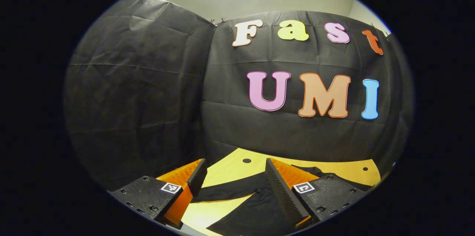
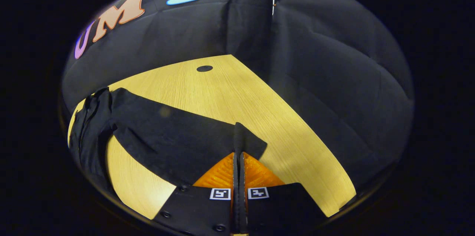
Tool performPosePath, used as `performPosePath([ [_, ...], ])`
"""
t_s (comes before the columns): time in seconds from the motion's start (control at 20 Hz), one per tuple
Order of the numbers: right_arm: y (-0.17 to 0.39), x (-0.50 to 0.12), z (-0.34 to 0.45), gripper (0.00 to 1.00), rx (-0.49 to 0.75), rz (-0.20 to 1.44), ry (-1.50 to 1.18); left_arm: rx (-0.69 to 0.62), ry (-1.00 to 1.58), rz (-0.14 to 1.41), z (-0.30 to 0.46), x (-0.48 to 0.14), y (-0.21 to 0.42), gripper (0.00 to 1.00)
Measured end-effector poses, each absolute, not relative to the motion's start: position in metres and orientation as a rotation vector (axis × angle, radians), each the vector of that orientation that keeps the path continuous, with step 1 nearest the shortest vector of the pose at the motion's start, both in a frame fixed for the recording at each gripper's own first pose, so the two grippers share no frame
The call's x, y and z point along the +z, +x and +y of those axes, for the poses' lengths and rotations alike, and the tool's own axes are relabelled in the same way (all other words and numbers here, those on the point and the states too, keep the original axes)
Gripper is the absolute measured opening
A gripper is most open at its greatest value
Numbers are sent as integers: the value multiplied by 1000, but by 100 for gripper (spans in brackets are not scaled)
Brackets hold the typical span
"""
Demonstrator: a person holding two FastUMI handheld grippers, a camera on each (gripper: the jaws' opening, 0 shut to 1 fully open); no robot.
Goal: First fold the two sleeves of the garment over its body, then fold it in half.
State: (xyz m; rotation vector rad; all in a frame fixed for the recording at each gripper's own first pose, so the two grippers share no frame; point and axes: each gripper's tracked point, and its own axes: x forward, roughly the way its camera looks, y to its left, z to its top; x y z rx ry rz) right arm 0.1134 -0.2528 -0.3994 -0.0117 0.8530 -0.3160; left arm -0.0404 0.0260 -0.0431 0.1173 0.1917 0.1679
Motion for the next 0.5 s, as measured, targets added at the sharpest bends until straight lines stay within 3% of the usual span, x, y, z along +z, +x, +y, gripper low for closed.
performPosePath([
  [0.5,115,-400,-251,3,-317,887,65,166,122,200,27,-49,-43,92],
])
